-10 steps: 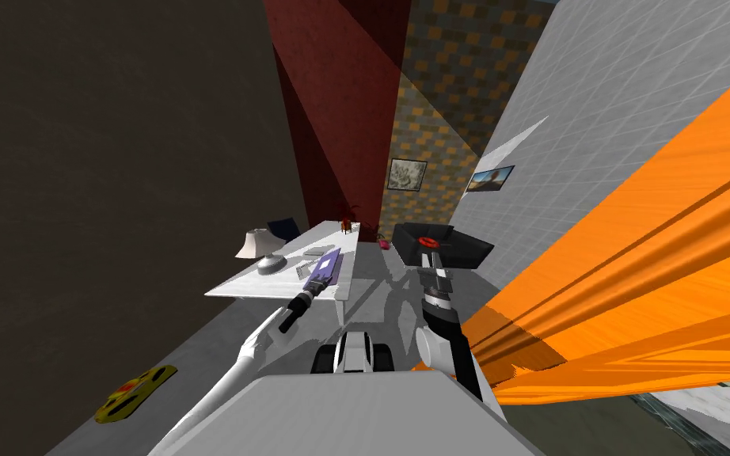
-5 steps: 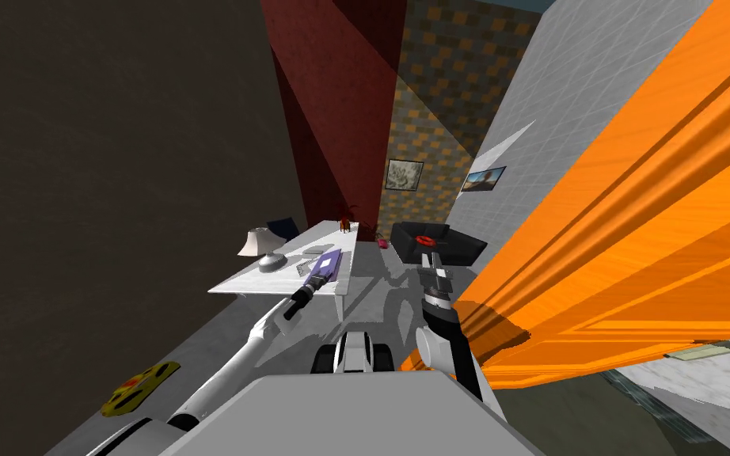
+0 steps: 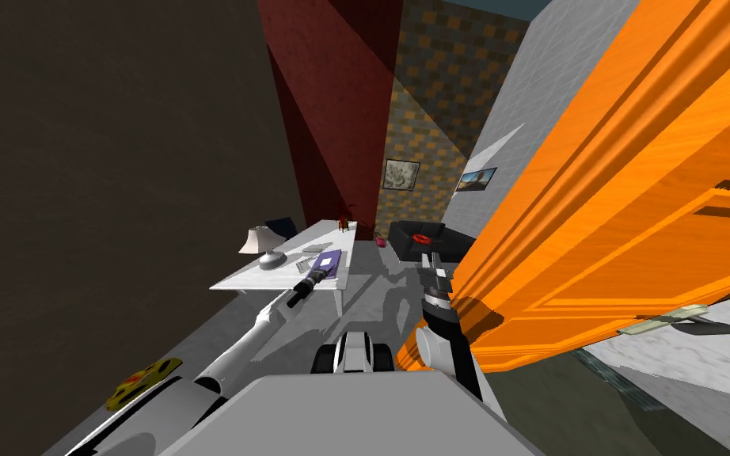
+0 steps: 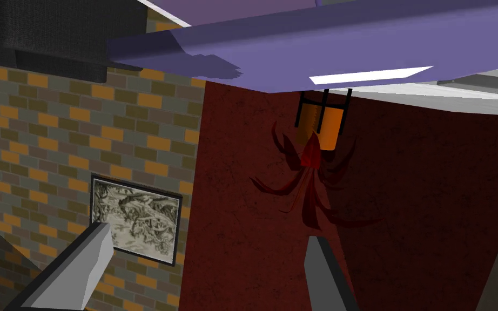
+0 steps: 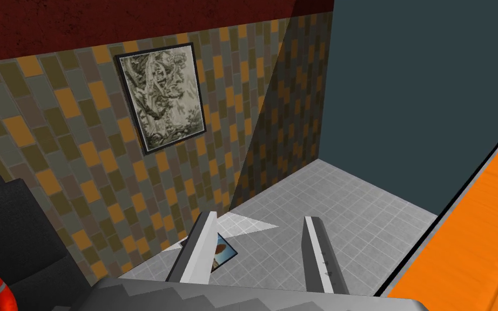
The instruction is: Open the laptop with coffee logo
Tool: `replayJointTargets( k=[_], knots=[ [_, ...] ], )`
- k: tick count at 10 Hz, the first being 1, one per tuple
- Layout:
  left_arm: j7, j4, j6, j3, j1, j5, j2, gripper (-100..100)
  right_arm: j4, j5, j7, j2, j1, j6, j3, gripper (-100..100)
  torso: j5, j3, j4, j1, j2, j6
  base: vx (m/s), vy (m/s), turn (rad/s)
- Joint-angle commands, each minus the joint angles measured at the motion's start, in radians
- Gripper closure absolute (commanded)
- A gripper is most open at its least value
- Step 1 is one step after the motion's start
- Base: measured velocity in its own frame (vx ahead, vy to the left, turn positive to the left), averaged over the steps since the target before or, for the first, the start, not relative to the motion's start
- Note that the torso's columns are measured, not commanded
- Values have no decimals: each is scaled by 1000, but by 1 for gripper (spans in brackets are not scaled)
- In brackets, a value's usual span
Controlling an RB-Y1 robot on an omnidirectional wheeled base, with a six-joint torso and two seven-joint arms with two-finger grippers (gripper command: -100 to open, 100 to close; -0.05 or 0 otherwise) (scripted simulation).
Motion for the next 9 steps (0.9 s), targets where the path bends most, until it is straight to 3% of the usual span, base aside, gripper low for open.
replayJointTargets(
  k=[1,2,4,5,6,7,8,9],
  knots=[
    [-4,62,-8,1,-32,6,0,-100,0,0,0,0,0,0,0,0,0,-2,-1,1,-3,0,0,0,0],
    [-16,95,-19,-10,-76,48,18,-100,0,0,0,0,0,0,0,0,0,-3,-1,1,-4,0,-73,-11,-55],
    [-16,150,-19,-10,-108,48,18,-100,0,0,0,0,0,0,0,0,0,1,0,0,1,0,-59,-16,-23],
    [-27,179,-30,-22,-153,91,36,-100,0,0,0,0,0,0,0,0,0,-1,0,0,-1,0,-86,-25,-58],
    [-27,219,-30,-22,-185,91,36,-100,0,0,0,0,0,0,0,0,0,0,0,0,0,0,-86,-23,-38],
    [-27,238,-30,-22,-185,91,36,-100,0,0,0,0,0,0,0,0,0,0,0,0,0,0,-41,-12,1],
    [-39,264,-41,-33,-229,133,55,-100,0,0,0,0,0,0,0,0,0,-1,-1,1,-2,0,-87,-29,-58],
    [-39,302,-41,-33,-261,133,55,-100,0,0,0,0,0,0,0,0,0,-1,0,0,0,0,-91,-29,-38]
  ],
)
